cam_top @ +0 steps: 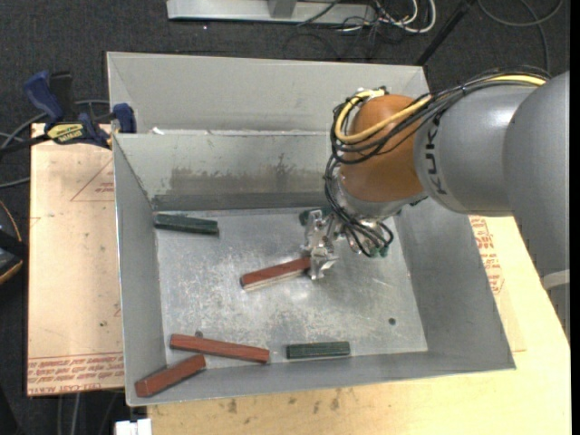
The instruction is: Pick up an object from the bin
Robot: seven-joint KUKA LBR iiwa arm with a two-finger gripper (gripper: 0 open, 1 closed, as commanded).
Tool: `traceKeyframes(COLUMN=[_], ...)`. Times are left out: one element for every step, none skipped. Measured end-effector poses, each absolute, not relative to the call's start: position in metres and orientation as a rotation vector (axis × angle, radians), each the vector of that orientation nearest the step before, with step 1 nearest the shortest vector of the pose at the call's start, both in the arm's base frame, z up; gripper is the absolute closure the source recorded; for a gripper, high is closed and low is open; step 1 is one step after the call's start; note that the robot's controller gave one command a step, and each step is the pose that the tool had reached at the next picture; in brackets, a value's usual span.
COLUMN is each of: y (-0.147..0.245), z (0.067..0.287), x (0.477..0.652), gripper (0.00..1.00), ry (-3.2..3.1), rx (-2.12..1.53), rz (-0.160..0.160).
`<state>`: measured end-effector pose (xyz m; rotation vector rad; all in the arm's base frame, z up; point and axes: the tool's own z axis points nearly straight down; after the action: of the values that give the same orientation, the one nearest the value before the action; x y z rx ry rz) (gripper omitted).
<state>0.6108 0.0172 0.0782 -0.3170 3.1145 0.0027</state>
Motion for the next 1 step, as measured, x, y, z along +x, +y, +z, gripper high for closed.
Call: traceKeyframes(y=[0.0172], z=[0.0782], x=[0.6108], gripper=[1.0], ry=[3.114], rx=[-0.317], rz=[0.003])
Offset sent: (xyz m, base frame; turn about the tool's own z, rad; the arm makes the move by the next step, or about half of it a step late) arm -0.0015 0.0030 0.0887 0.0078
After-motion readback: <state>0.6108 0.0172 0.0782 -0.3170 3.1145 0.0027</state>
